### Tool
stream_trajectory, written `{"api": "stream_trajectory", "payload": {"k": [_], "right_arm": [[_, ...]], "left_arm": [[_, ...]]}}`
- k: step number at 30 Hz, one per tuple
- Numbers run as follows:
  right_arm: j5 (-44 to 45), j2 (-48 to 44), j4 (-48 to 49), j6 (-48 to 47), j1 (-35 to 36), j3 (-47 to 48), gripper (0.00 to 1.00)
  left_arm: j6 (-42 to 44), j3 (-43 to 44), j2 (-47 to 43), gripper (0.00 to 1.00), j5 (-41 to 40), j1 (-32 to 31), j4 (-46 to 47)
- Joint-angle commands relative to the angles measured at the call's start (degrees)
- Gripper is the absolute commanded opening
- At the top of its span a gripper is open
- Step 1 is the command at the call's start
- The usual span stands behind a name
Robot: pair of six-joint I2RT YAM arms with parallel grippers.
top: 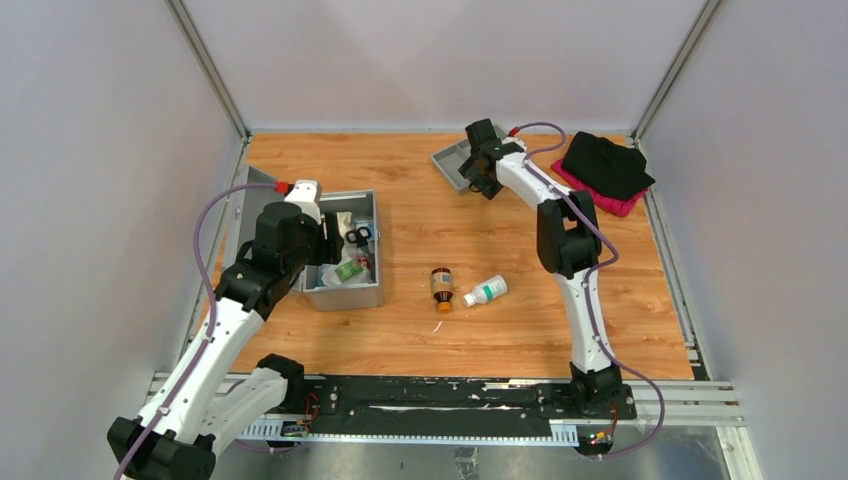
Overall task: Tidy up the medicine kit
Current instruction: Adjust the medicine box compartment at the center of the board.
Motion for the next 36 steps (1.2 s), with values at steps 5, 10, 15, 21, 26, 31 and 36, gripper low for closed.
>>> {"api": "stream_trajectory", "payload": {"k": [5,10,15,21,26,31,36], "right_arm": [[1.0,6.4,-4.7,-0.9,-1.1,7.2,0.55],[0.8,6.2,-4.6,-5.8,-1.1,6.6,0.46],[0.7,1.8,-4.2,-10.7,-1.1,0.3,0.3],[2.0,-5.6,-4.1,-17.8,-1.3,-9.4,0.14],[-1.4,-11.3,-5.7,-26.9,-1.3,-16.9,0.06],[-7.4,-15.4,-9.5,-34.3,-1.2,-23.6,0.01],[-11.1,-18.7,-12.0,-41.6,-1.0,-29.5,0.01]], "left_arm": [[1.1,-0.8,-0.8,0.64,-3.0,-0.6,-0.2],[1.1,-0.9,-0.5,0.65,-3.2,-0.6,-0.1],[1.1,-0.9,-0.4,0.65,-3.3,-0.6,-0.1],[1.0,-1.1,-0.5,0.65,-3.2,-0.6,-0.2],[1.0,-1.2,-0.9,0.65,-3.3,-0.6,-0.3],[0.8,-1.5,-1.1,0.65,-2.3,-0.7,-0.2],[0.8,-1.5,-1.1,0.65,-1.9,-0.7,-0.2]]}}
